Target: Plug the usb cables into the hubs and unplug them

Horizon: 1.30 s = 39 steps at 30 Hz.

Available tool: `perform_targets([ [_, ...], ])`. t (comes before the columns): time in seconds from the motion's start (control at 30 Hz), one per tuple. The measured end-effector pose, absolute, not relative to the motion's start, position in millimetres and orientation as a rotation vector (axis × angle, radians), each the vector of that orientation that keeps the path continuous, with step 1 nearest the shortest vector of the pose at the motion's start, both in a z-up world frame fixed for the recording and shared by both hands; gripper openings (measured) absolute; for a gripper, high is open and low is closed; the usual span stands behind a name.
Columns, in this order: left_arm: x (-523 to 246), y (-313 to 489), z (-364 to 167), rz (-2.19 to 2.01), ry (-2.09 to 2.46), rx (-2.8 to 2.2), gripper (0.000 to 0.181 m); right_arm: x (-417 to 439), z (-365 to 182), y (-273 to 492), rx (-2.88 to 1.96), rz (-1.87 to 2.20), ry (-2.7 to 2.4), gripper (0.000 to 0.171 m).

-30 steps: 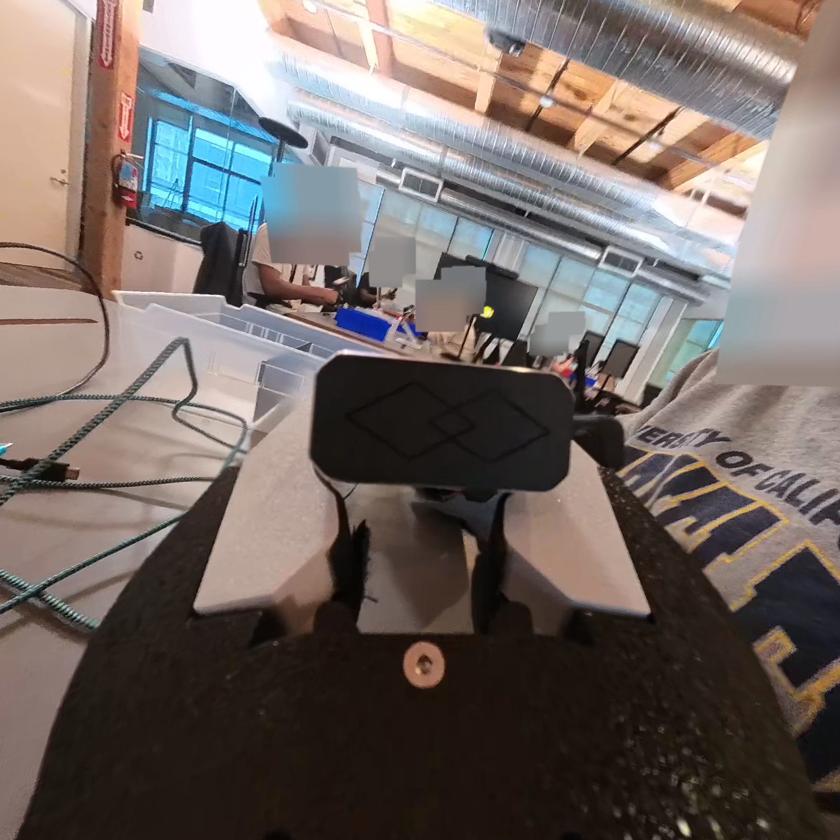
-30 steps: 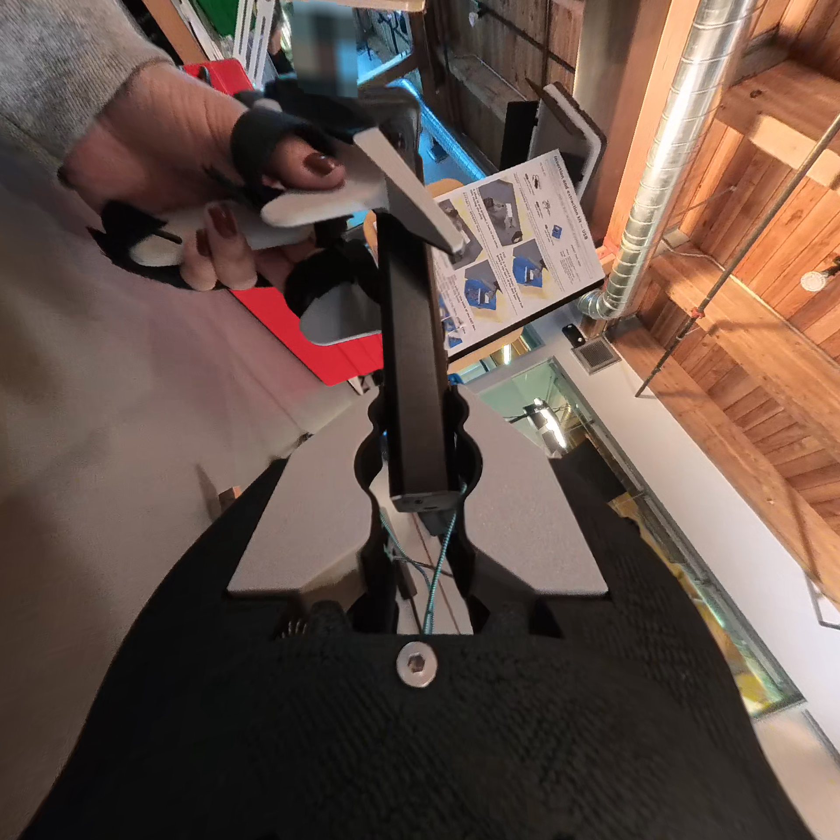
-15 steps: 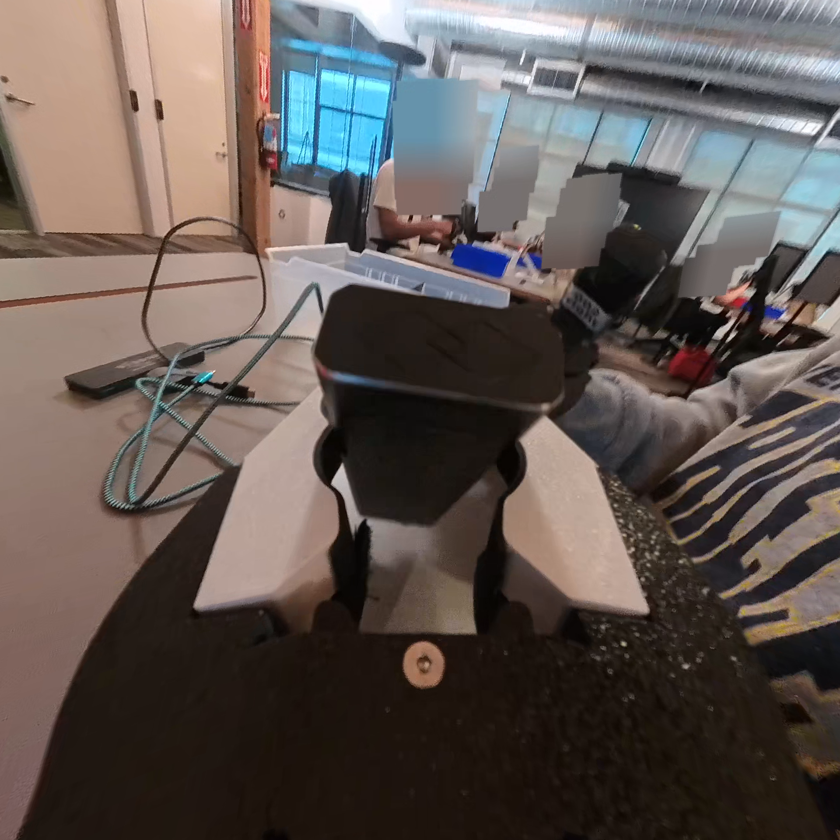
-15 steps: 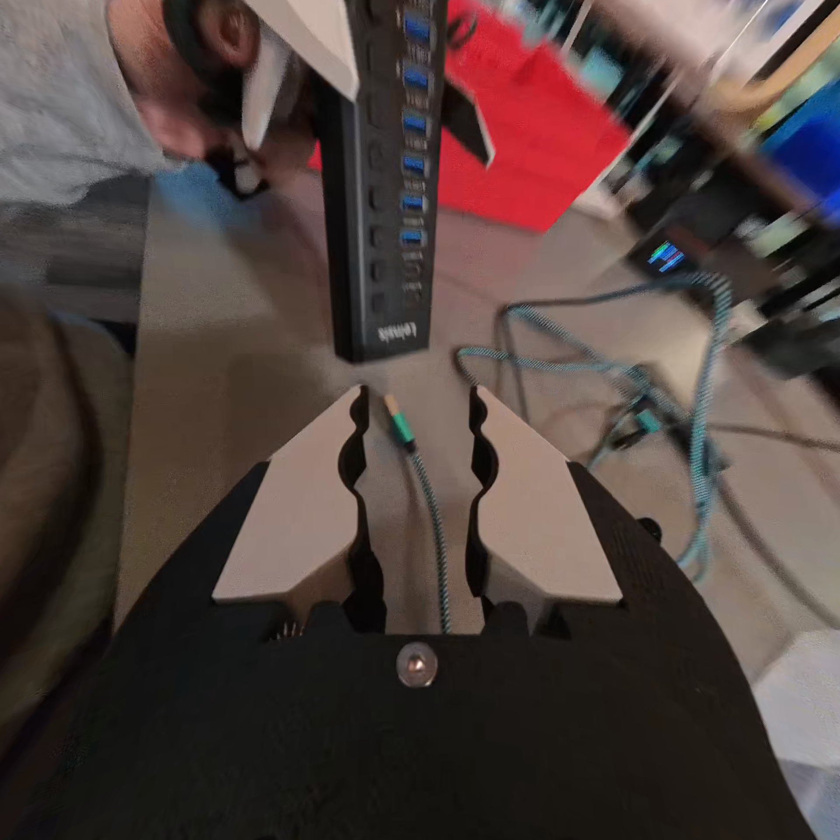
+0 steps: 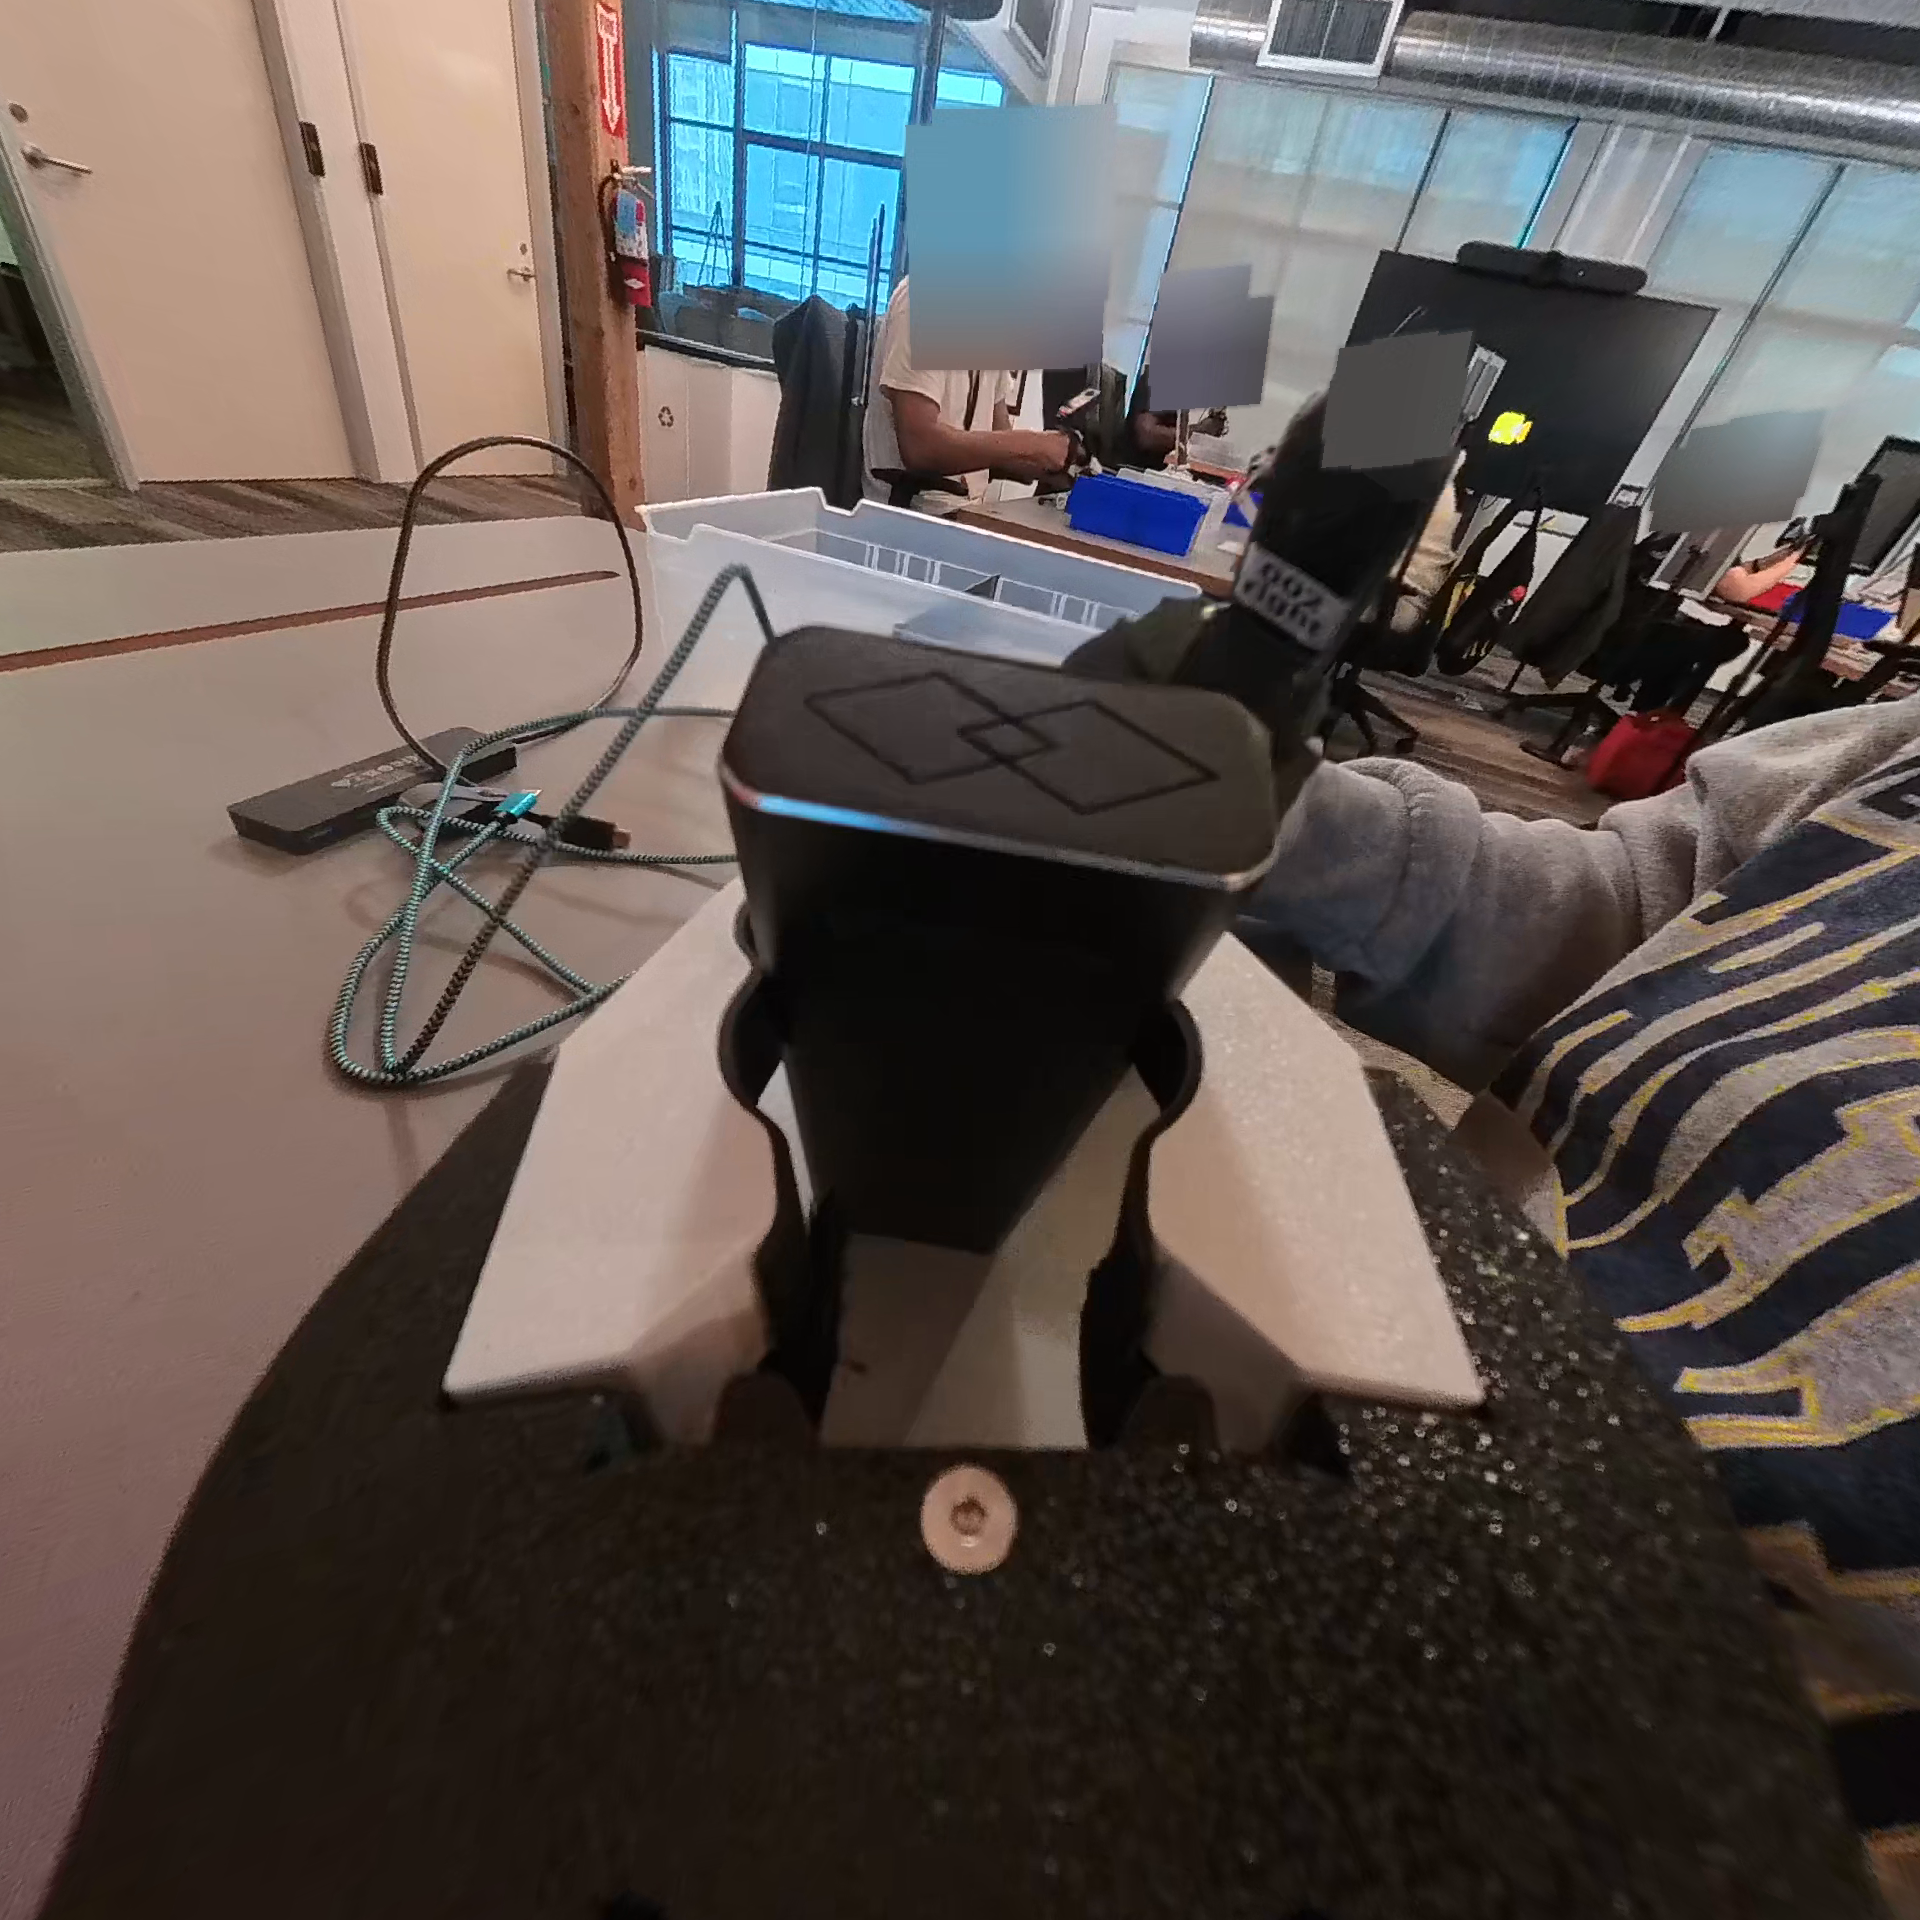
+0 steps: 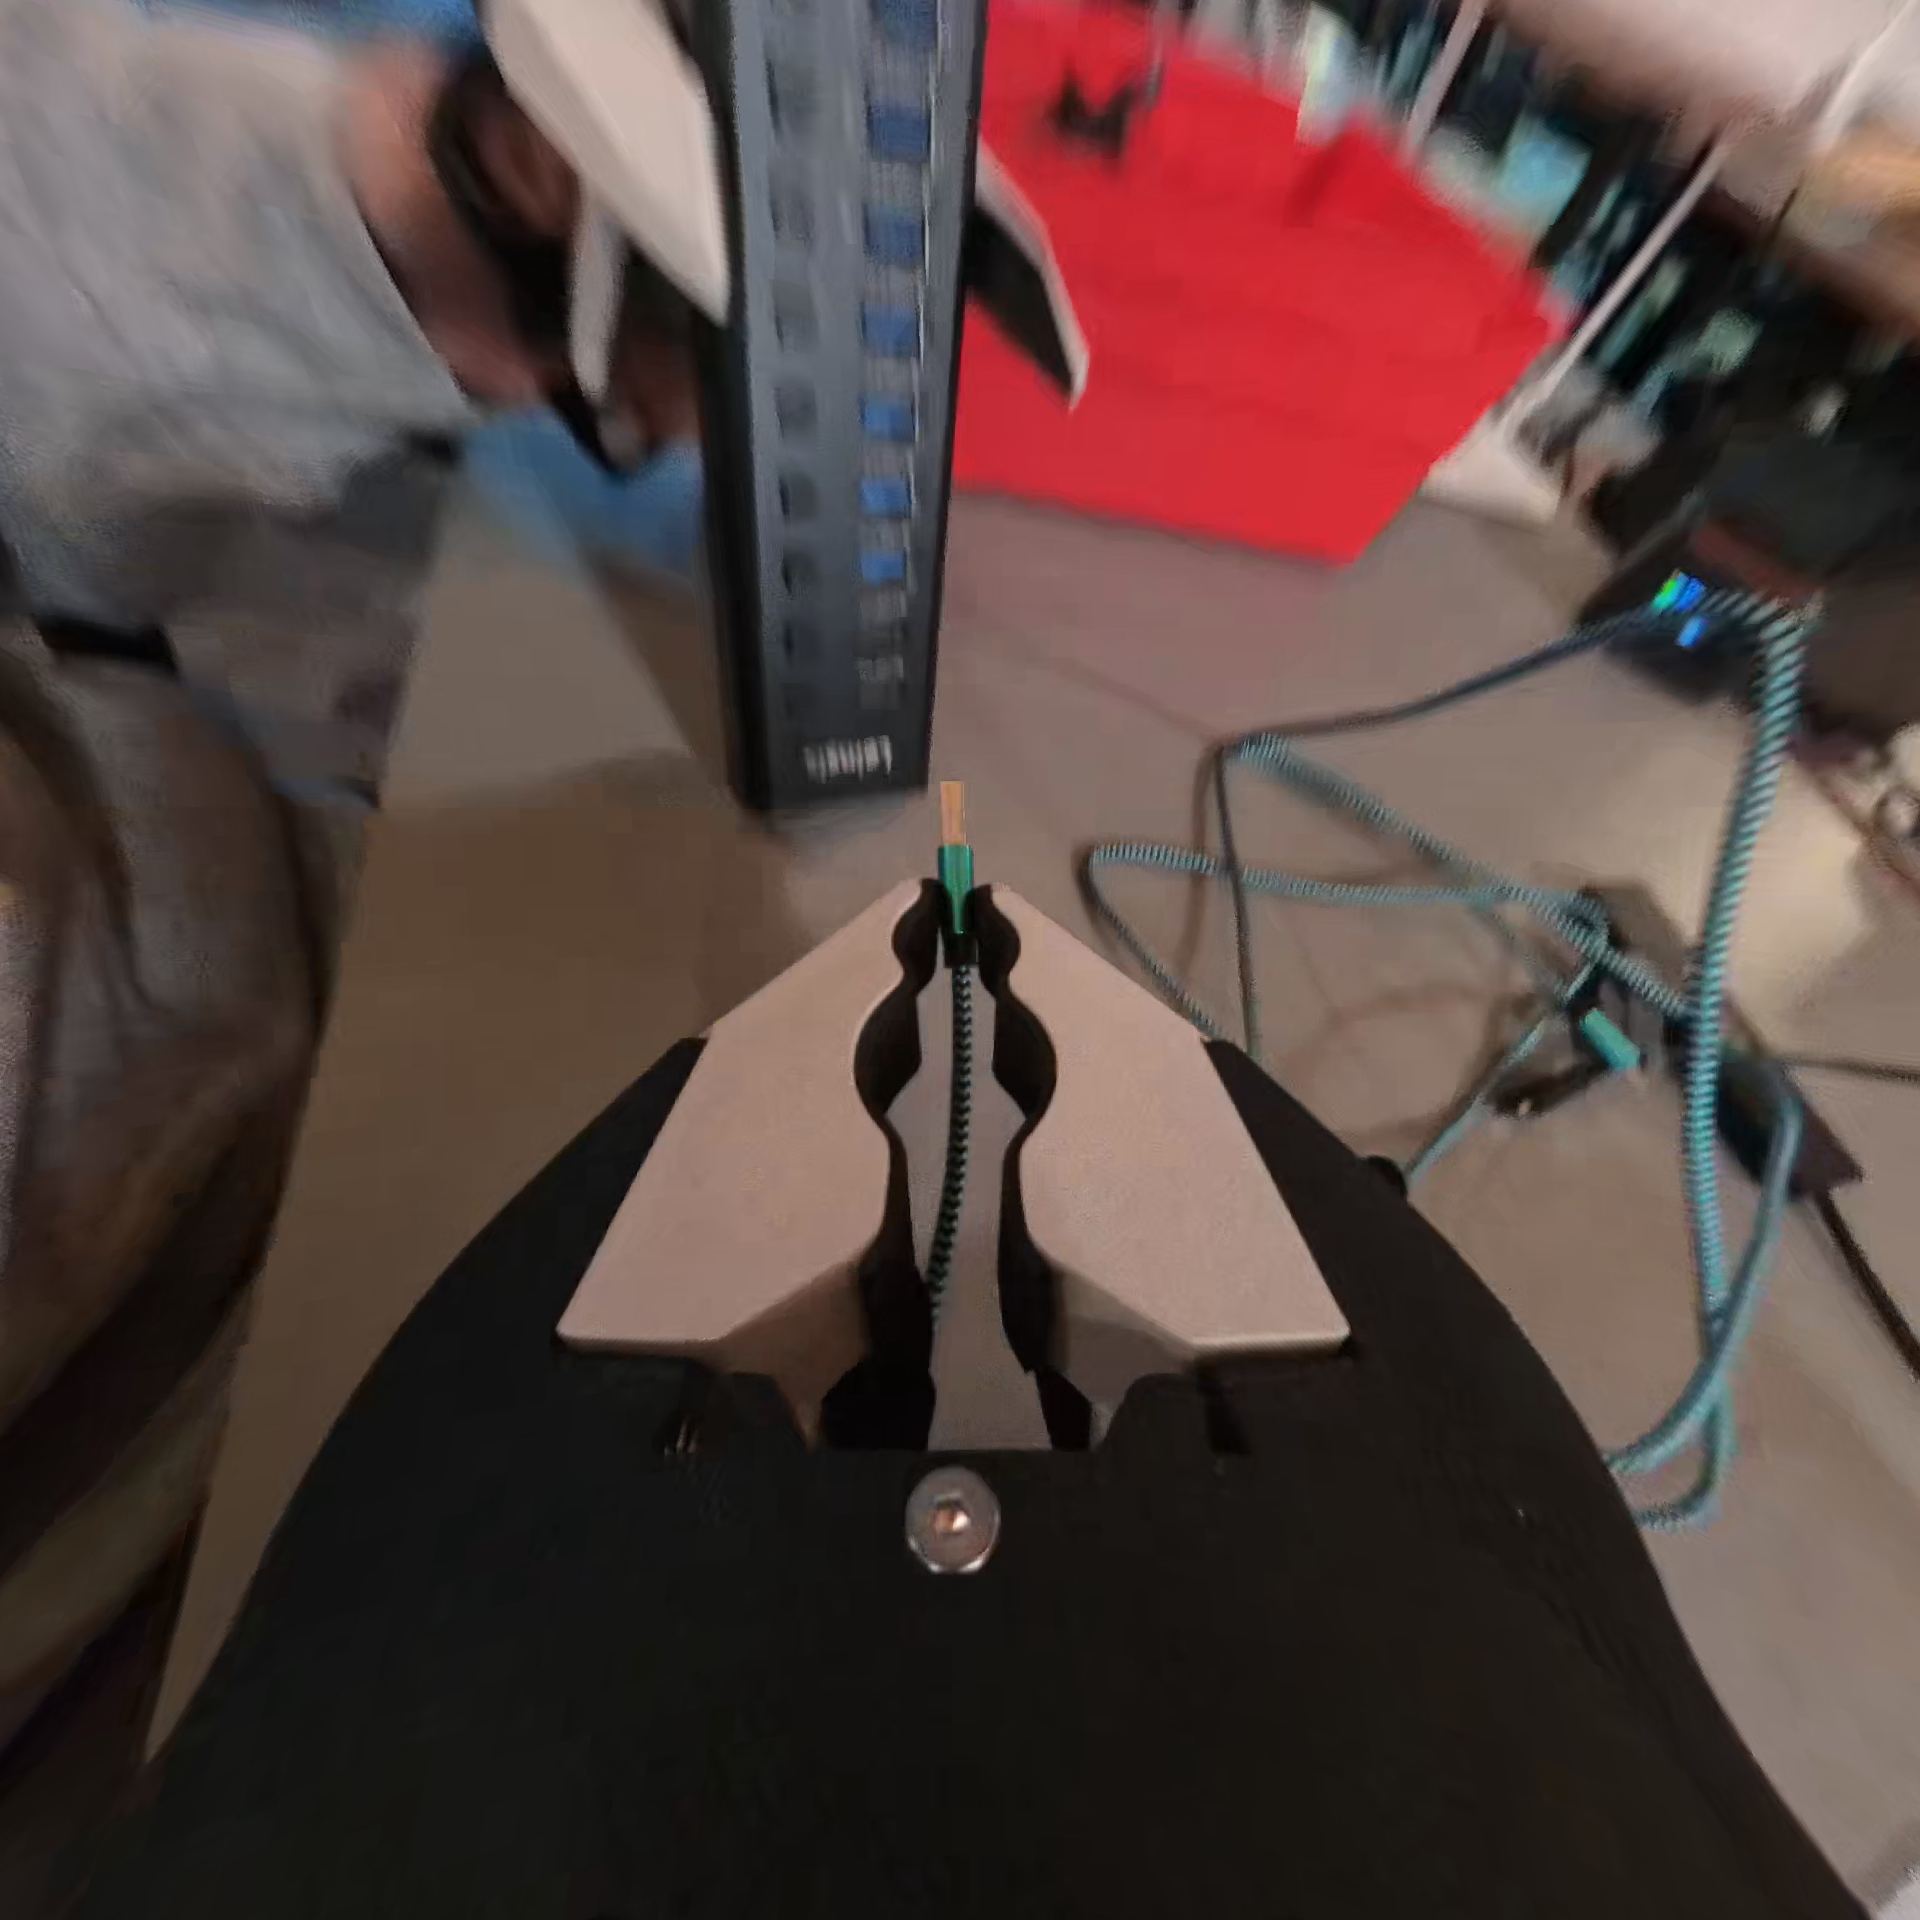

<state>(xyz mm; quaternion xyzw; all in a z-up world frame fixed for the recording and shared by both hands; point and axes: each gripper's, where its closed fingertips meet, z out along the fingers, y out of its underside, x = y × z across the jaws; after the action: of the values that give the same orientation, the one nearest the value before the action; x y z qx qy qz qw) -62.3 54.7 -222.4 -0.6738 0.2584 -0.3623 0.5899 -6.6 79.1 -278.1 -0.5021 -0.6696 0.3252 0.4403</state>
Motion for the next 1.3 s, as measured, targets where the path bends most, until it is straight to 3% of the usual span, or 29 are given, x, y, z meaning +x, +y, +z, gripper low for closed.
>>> perform_targets([
  [0.03,-63,55,-223,-0.838,0.594,-1.571,0.069,-6,-265,76,-1.187,0.862,-1.611,0.005],
  [0.37,-61,55,-232,-0.781,0.641,-1.564,0.068,-9,-233,69,-1.032,0.884,-1.500,0.005],
  [0.87,-54,48,-238,-0.732,0.737,-1.541,0.068,-52,-235,65,-0.833,0.508,-1.582,0.005],
  [1.13,-52,54,-245,-0.693,0.687,-1.640,0.068,-56,-248,69,-0.371,-0.265,-1.771,0.005],
  [1.3,-52,55,-246,-0.694,0.682,-1.669,0.068,-58,-247,70,-0.135,-0.467,-1.808,0.004],
])
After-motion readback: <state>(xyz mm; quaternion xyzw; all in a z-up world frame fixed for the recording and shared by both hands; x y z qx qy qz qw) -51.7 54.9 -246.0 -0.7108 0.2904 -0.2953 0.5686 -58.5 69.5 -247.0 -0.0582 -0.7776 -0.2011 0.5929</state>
